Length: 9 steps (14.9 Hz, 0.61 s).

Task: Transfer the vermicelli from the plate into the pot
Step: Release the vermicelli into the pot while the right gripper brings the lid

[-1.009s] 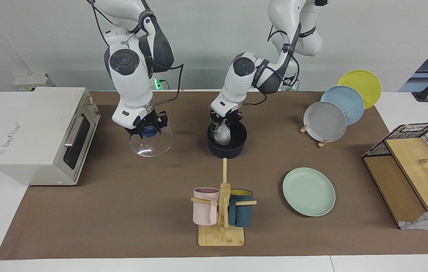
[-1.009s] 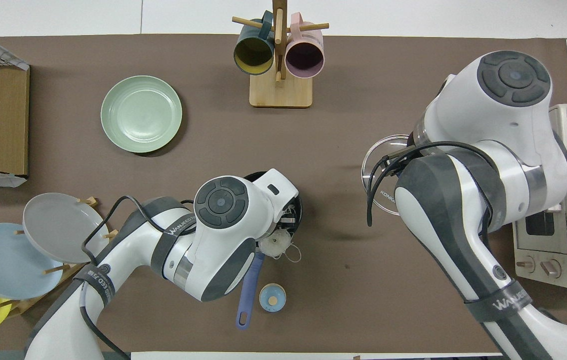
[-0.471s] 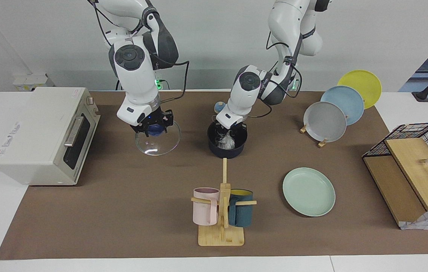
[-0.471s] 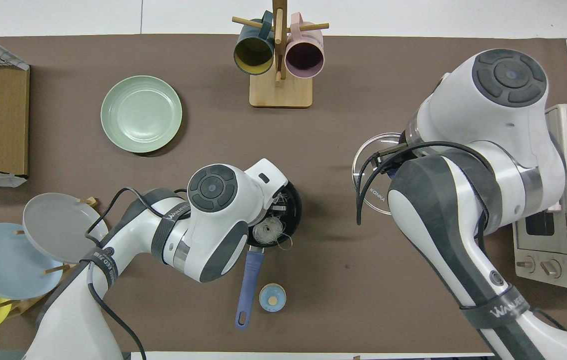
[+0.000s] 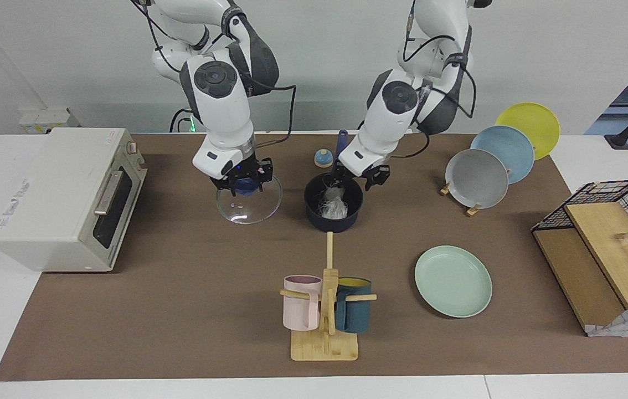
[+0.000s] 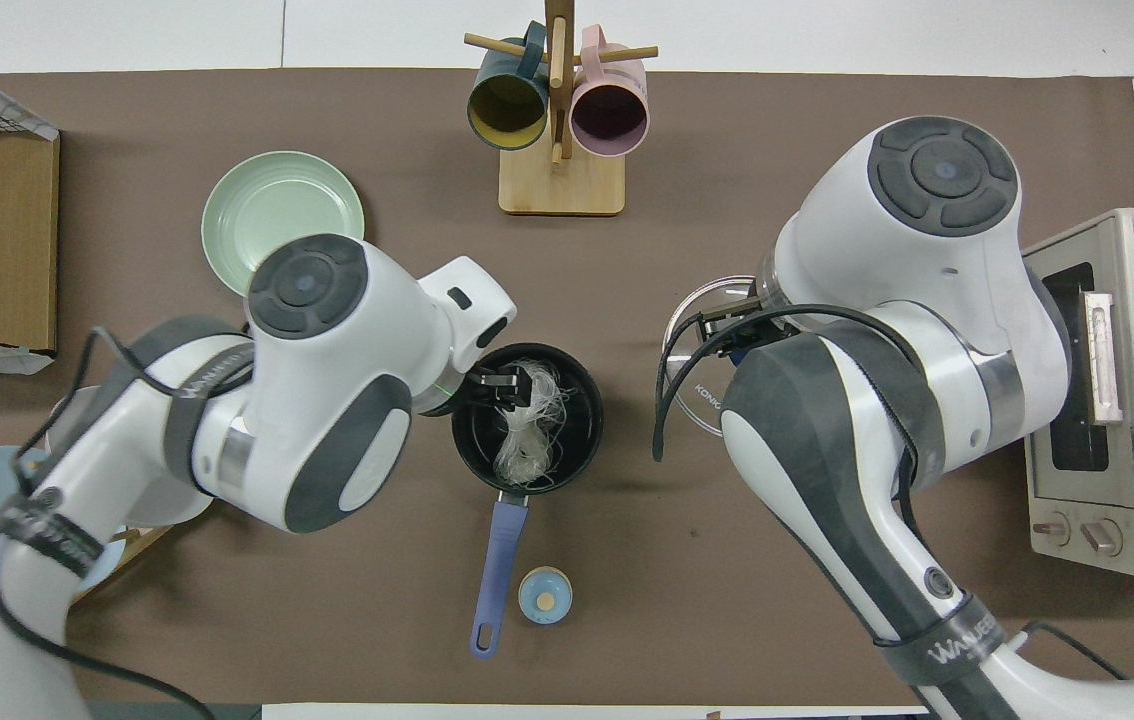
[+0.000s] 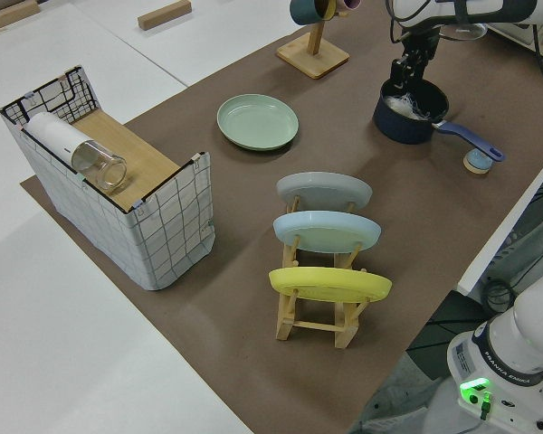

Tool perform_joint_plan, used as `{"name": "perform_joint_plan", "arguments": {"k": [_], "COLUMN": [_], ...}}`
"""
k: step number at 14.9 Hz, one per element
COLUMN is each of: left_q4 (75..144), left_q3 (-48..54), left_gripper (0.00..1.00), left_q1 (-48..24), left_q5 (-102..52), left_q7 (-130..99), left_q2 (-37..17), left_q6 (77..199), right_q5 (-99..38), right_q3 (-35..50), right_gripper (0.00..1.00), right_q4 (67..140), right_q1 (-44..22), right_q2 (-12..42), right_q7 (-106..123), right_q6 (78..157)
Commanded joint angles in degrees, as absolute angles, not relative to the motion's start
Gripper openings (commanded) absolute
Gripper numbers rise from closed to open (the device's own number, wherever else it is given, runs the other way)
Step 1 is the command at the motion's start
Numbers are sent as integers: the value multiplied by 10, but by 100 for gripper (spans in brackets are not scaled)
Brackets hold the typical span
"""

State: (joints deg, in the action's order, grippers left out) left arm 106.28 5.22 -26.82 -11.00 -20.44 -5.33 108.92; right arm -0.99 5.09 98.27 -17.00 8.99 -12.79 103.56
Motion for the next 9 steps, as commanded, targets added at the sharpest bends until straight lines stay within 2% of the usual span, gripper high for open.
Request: {"name": "perform_joint_plan", "arguments": {"k": [1,4,7,9], "left_q4": [1039,1019,1019,1026], "left_q3": [54,54,54,54], "left_gripper": [100,100,100,100], "left_q1": [-201,-147,-113,-78], "left_q5": [-112,-97,-55,-54], "left_q7": [-143,-105,-91,-42], "left_q2": [1,32,57,63], "left_q6": [1008,950,931,919], "right_q5": [-5,-2,3,54], "right_q3": [62,62,62,62], "right_gripper": [0,0,0,0], "right_q4": [959,902,908,902], "right_q1": [-229,-283,-325,-358], "right_q2": [98,134,141,168], "right_q7": [-225,-285,-314,-334], "right_q6": [1045,1048,1081,1092]}}
